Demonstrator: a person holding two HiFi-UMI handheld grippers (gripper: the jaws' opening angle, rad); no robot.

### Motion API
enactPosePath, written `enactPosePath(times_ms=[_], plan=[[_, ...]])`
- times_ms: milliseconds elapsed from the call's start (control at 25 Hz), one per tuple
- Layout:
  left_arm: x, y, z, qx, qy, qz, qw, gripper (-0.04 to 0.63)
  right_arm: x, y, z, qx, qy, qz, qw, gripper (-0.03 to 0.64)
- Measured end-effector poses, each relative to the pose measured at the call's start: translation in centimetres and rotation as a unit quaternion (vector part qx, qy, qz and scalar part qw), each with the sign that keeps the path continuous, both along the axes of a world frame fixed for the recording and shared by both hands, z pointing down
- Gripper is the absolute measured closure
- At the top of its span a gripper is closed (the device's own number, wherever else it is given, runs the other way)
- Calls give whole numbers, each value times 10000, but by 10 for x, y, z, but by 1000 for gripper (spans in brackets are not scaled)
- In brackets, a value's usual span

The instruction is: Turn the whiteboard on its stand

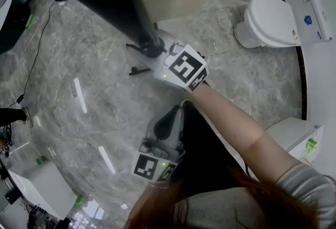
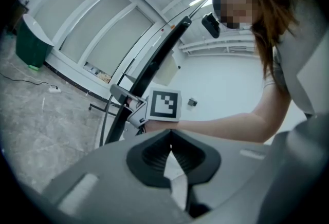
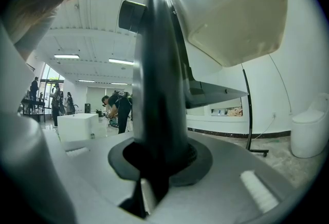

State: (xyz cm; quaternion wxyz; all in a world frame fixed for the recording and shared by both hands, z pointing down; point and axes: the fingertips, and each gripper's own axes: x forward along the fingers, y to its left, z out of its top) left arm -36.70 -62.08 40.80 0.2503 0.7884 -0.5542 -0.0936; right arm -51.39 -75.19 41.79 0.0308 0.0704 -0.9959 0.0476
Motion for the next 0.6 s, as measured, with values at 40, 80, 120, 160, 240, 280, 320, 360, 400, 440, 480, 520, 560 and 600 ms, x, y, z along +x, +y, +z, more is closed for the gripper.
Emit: enactPosePath(times_ms=[40, 80, 120, 160, 240, 280, 320, 360, 400, 440, 480, 520, 560, 600], plan=[[1, 5, 3, -21, 26, 29, 10000, 594, 1, 3, 0, 10, -2, 24, 10000, 549], [3, 10, 5, -46, 53, 55, 10000, 594, 1, 7, 0, 17, -6, 49, 10000, 549], [4, 16, 7, -70, 77, 77, 9999, 594, 3, 11, -1, 20, -10, 69, 10000, 551], [7, 22, 8, -87, 98, 96, 9999, 594, 5, 15, -1, 20, -18, 84, 10000, 551], [12, 33, 7, -87, 132, 138, 9998, 594, 12, 23, -1, 25, -39, 119, 9999, 551], [15, 39, 6, -81, 140, 170, 9997, 594, 15, 26, -1, 30, -45, 148, 9999, 551], [17, 45, 5, -81, 139, 213, 9996, 594, 19, 29, -1, 37, -47, 188, 9998, 551], [18, 53, 4, -89, 132, 264, 9995, 594, 21, 33, 0, 43, -44, 231, 9997, 551], [19, 61, 4, -101, 124, 313, 9994, 594, 23, 37, 0, 52, -39, 269, 9996, 551], [19, 68, 4, -115, 117, 350, 9993, 594, 24, 41, 1, 61, -33, 297, 9995, 551], [18, 75, 4, -127, 114, 376, 9991, 594, 24, 46, 1, 67, -29, 316, 9995, 551], [17, 82, 4, -137, 111, 396, 9991, 594, 25, 51, 1, 76, -32, 331, 9994, 551], [17, 88, 3, -140, 104, 417, 9990, 594, 26, 56, 1, 88, -42, 344, 9994, 551], [17, 93, 3, -132, 95, 443, 9989, 594, 28, 62, 1, 96, -49, 359, 9993, 551]])
